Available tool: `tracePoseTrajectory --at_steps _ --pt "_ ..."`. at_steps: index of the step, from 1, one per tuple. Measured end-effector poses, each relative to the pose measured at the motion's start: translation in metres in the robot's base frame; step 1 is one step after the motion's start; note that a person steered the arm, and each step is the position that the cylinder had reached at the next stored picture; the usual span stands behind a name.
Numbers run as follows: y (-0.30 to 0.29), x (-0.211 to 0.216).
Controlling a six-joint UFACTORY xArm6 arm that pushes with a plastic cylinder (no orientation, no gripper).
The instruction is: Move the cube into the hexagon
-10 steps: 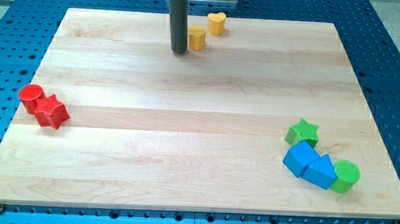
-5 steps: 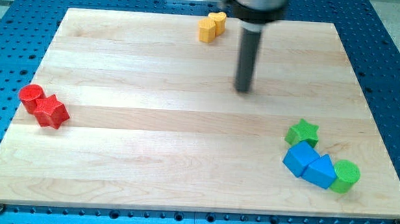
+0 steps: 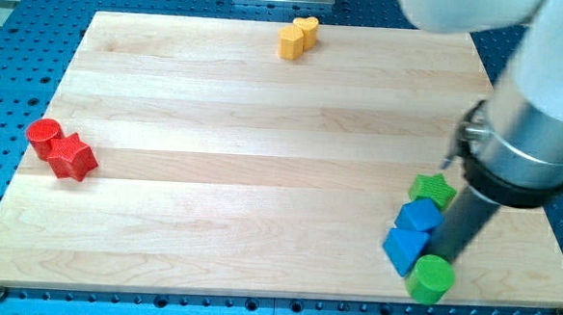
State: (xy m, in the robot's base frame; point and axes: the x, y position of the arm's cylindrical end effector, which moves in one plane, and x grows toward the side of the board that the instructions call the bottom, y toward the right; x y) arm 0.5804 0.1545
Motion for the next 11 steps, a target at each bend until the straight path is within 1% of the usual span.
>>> tracePoseTrajectory --at_steps 1,2,3,4,5,6,7,8,9,10,11 --pt "-0.042 -0.011" --pt "-0.057 -0.011" --pt "-0.028 0.014" --pt "-0.05 0.035" --pt "-0.099 0.036" --pt "-0.142 0.016" --pt "-0.121 0.007" --pt "-0.097 0.038" --pt "-0.081 0.036" --pt "-0.056 0.02" --pt "-0.016 0.023"
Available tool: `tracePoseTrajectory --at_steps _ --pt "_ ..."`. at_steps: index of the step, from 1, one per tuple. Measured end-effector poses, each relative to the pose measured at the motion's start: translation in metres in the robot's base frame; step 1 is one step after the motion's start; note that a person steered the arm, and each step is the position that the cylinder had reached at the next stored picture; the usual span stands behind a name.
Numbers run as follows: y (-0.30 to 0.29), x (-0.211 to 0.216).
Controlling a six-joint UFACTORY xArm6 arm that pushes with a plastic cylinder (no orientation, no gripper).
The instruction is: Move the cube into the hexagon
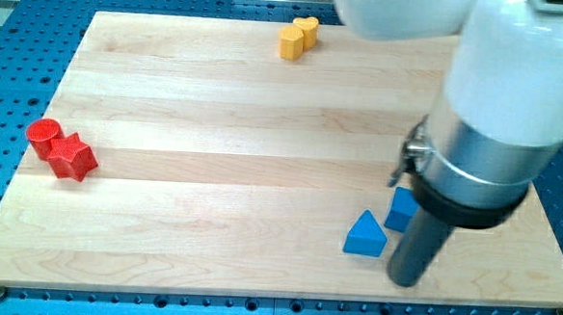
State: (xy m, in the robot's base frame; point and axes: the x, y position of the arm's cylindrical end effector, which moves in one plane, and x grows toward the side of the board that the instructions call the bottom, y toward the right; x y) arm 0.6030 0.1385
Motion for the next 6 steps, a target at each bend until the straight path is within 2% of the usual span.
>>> tracePoseTrajectory --at_steps 1,2,3,4,6 --pt "0.002 -0.022" --pt "0.023 -0.026" --pt "-0.036 -0.084" --pt "-0.06 -0.122" --pt "-0.034 -0.138"
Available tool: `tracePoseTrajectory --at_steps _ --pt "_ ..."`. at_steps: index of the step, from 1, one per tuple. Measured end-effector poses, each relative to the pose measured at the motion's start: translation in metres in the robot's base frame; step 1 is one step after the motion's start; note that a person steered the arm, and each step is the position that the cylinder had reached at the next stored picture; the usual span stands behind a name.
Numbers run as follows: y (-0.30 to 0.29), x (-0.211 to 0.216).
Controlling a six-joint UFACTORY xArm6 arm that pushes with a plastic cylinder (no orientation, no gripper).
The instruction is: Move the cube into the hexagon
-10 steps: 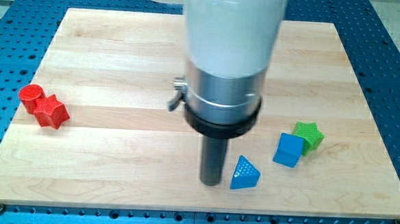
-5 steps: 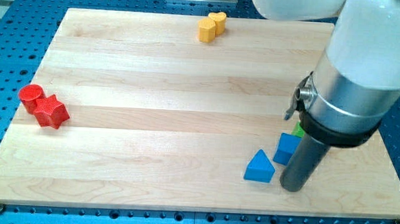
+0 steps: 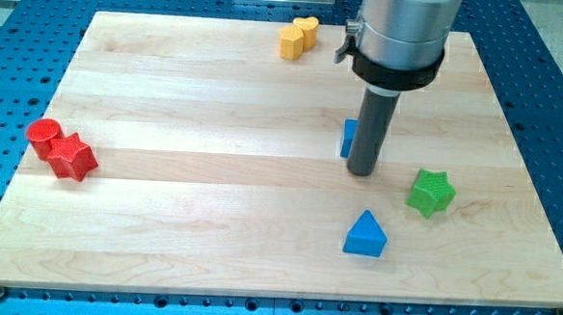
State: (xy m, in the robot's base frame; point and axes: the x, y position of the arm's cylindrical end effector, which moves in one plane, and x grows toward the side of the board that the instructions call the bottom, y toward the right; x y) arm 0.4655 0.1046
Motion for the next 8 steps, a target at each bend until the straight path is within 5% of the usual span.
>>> tracePoseTrajectory --at_steps 3,5,7,8 --pt "-0.035 -0.141" --pt "-0.055 -0.079" --pt "-0.083 -0.158" --pt "-0.102 -0.108"
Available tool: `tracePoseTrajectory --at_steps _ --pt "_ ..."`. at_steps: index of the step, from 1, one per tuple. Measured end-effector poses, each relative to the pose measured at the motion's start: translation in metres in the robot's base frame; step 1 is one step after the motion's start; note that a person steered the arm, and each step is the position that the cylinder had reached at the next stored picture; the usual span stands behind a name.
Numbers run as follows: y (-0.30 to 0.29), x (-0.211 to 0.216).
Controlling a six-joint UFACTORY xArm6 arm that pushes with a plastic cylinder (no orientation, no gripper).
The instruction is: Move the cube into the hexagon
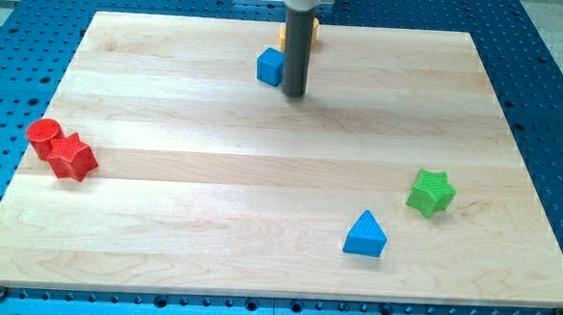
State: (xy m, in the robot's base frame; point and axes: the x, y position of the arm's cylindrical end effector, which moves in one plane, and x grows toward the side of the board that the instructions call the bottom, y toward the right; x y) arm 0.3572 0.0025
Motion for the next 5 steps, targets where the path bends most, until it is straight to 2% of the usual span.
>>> tracePoseTrajectory --at_steps 1,2,4,5 --pt "-0.037 -0.033" --pt "-0.037 -0.03" --pt "-0.03 -0.056" --pt "-0.05 -0.033"
